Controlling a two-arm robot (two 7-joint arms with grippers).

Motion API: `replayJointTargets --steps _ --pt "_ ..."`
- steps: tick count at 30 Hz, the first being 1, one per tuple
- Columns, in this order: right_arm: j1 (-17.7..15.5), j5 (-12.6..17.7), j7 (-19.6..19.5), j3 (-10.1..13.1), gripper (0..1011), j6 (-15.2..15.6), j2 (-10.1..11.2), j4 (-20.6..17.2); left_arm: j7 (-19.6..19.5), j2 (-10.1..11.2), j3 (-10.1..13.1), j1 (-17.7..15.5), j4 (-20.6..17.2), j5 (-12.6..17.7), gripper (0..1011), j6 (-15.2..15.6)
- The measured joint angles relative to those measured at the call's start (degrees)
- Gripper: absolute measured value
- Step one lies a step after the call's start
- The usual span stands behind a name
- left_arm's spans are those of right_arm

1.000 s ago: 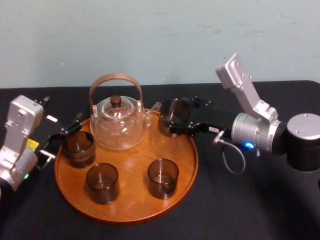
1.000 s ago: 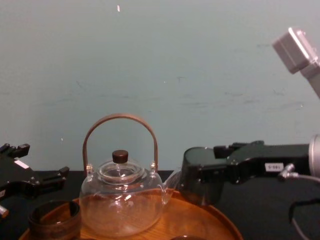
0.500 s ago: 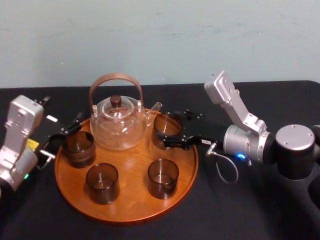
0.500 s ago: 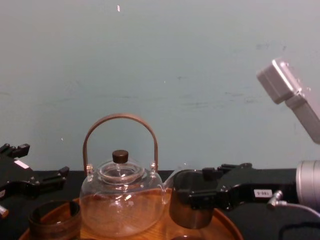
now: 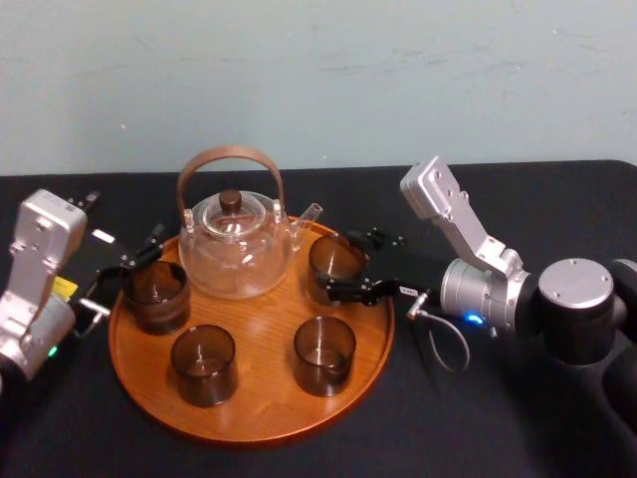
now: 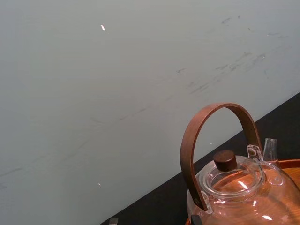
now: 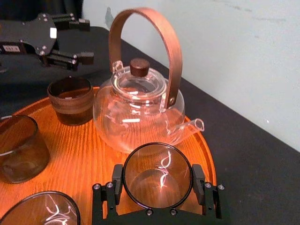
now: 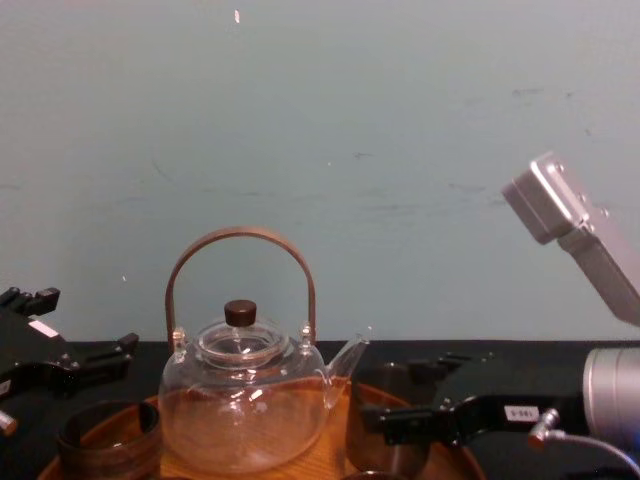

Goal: Pick up the glass from the table and place it on the tray.

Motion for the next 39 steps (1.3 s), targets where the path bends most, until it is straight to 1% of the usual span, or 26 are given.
replayJointTargets --steps 11,13,16,17,18,22,39 --pt "0.0 -1.0 -0.1 0.0 894 0.0 -0.4 1.4 0.0 0.0 0.0 0.0 0.0 0.0 1001 0.0" --pt "0.0 -1.8 -0.5 -0.1 894 0.0 -0.5 1.6 0.0 0.0 0.0 0.0 0.0 0.0 1002 0.0" --pt "0.0 -1.7 -0.4 -0.1 895 0.0 -0.5 1.6 0.0 0.0 0.0 0.0 0.0 0.0 1001 0.0" --pt "0.0 -1.7 -0.4 -0.1 902 0.0 -0.5 1.6 0.0 0.0 0.0 0.0 0.0 0.0 1001 0.0" --pt "0.0 -1.7 -0.4 -0.1 935 0.0 -0.5 1.5 0.0 0.0 0.0 0.0 0.0 0.0 1001 0.0" --pt "0.0 -1.6 -0.4 -0.1 1002 0.0 -0.5 1.5 0.0 0.0 0.0 0.0 0.0 0.0 1001 0.0" --pt "0.0 -1.5 -0.4 0.0 1002 0.1 -0.5 1.5 0.0 0.0 0.0 0.0 0.0 0.0 1001 0.0"
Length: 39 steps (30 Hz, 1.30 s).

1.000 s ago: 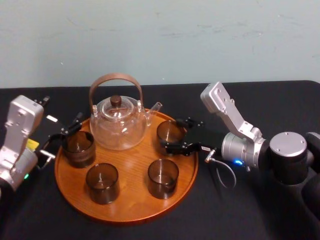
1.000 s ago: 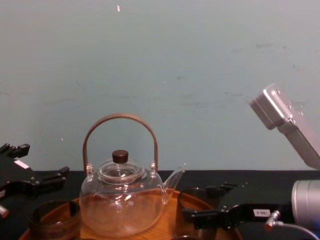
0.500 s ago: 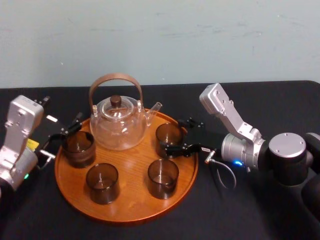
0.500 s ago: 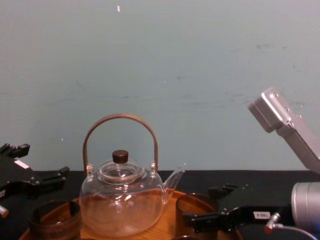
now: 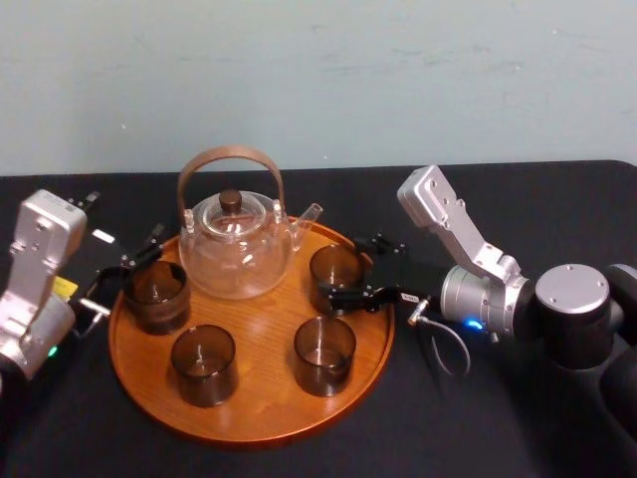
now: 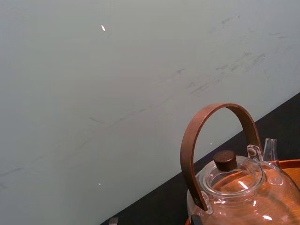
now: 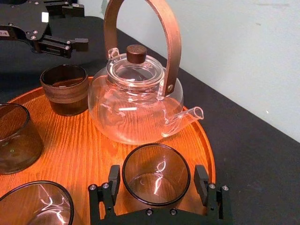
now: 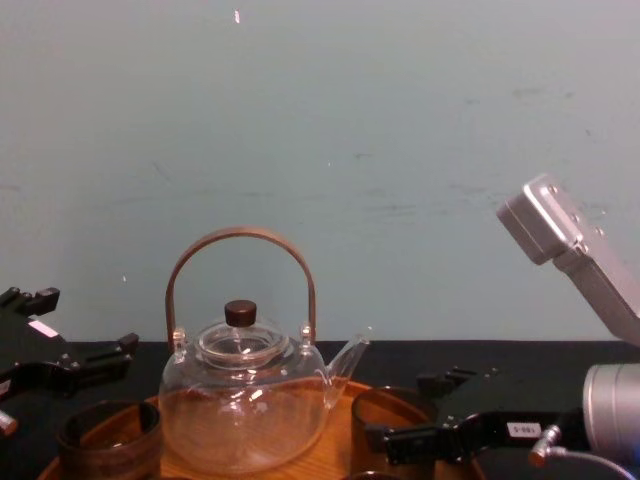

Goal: Pick up the glass from the table and place it on the tray.

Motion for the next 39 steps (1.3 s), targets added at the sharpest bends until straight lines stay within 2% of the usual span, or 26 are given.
replayJointTargets --steps 3,11,16,18,20,25,29,32,36,39 --pt "-0.1 0.2 0.3 0.1 1002 0.0 0.1 -0.1 0.0 0.0 0.0 0.0 0.0 0.0 1001 0.0" --pt "-1.9 2.0 2.1 1.3 1002 0.2 2.2 -2.7 0.0 0.0 0.0 0.0 0.0 0.0 1001 0.0" --pt "-4.7 3.8 2.3 2.6 1002 0.5 4.9 -6.5 0.0 0.0 0.0 0.0 0.0 0.0 1001 0.0" --pt "-5.1 4.0 2.3 2.8 1002 0.5 5.3 -6.9 0.0 0.0 0.0 0.0 0.0 0.0 1001 0.0" --pt "-6.8 4.9 2.3 3.8 1002 0.5 7.0 -9.1 0.0 0.0 0.0 0.0 0.0 0.0 1001 0.0" --pt "-9.5 6.4 1.7 5.5 1002 0.1 9.6 -12.5 0.0 0.0 0.0 0.0 0.0 0.0 1001 0.0" --pt "-12.0 7.6 0.5 7.4 1002 -0.8 11.3 -15.0 0.0 0.0 0.0 0.0 0.0 0.0 1001 0.0" --pt "-14.7 8.2 -2.2 9.7 1002 -2.5 12.3 -17.5 0.0 0.0 0.0 0.0 0.0 0.0 1001 0.0" --pt "-16.7 8.2 -5.2 11.6 1002 -3.8 12.0 -18.8 0.0 0.0 0.0 0.0 0.0 0.0 1001 0.0" --pt "-18.6 7.1 -9.8 13.5 1002 -5.7 10.2 -19.4 0.0 0.0 0.0 0.0 0.0 0.0 1001 0.0"
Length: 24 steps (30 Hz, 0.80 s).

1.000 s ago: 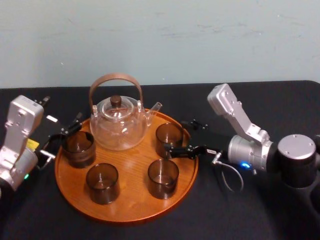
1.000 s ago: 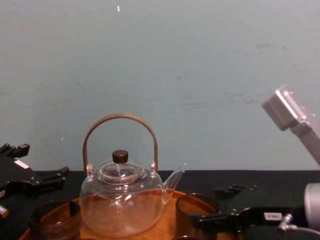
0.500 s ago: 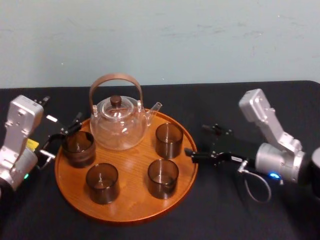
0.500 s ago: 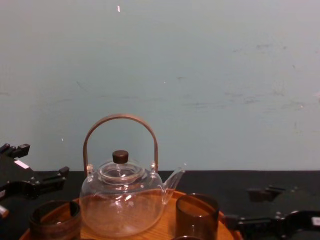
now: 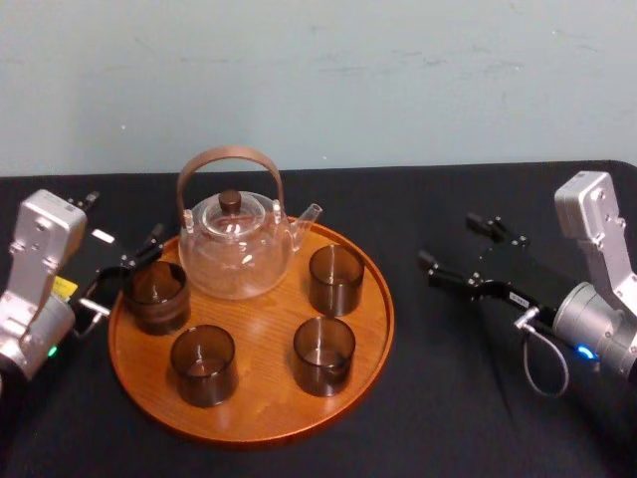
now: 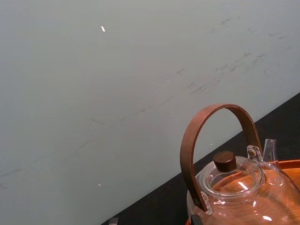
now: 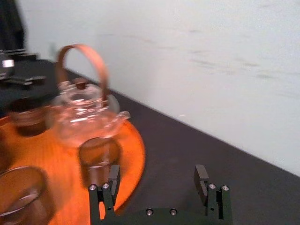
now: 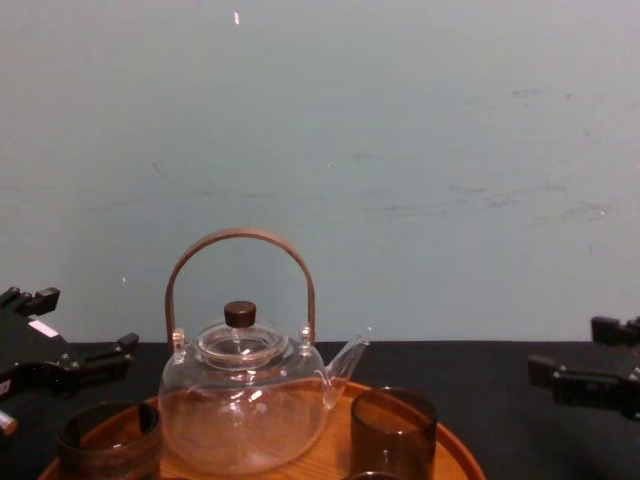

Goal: Pick up the glass from the table and place it on the tray.

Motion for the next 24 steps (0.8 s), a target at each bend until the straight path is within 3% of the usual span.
replayJointTargets --steps 7,11,24 --pt "-1.4 -3.9 -7.5 1.7 1002 -2.8 -4.1 1.4 0.0 0.0 0.0 0.0 0.0 0.0 1001 0.0" --pt "-1.4 -5.6 -9.9 2.2 1002 -3.5 -5.8 2.8 0.0 0.0 0.0 0.0 0.0 0.0 1001 0.0" --pt "-0.8 -7.5 -11.1 3.2 1002 -3.8 -8.7 6.9 0.0 0.0 0.0 0.0 0.0 0.0 1001 0.0"
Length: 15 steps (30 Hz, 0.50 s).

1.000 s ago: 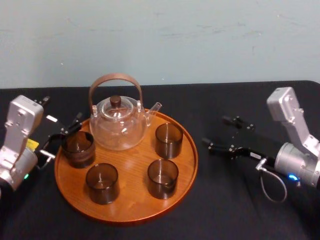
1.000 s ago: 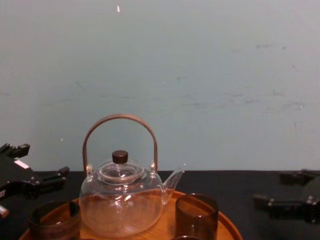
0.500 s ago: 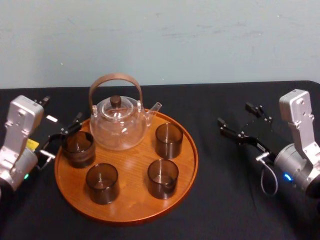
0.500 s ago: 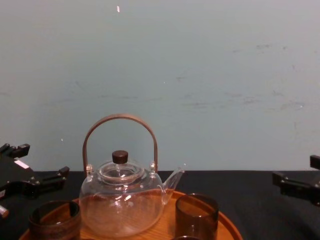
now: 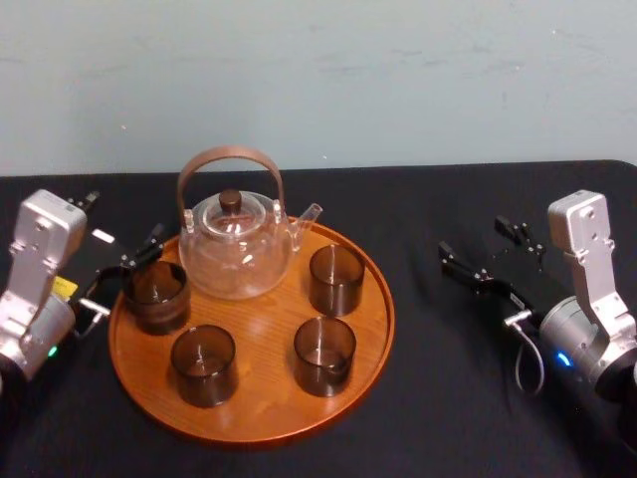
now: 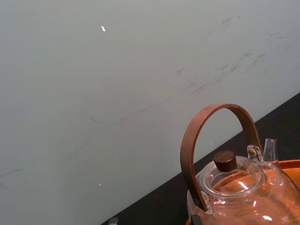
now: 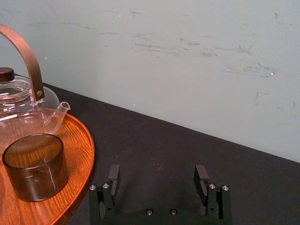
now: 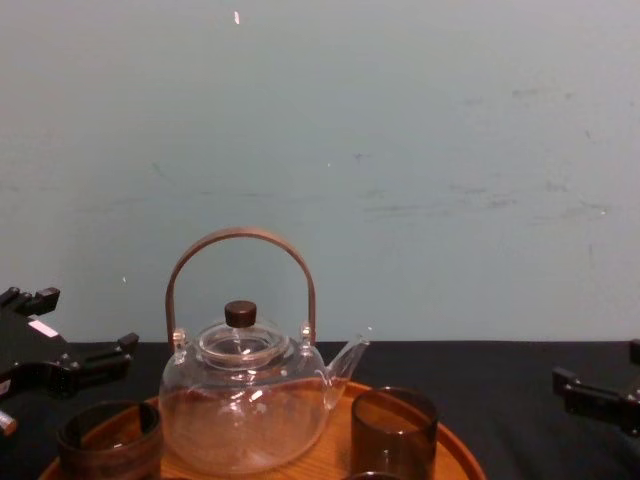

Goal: Pick up the glass from the table and place it on the tray.

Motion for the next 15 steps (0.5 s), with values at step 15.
replayJointTargets --steps 15 --pt "0.0 0.0 -0.1 -0.1 1002 0.0 0.1 -0.2 0.0 0.0 0.0 0.0 0.0 0.0 1001 0.0"
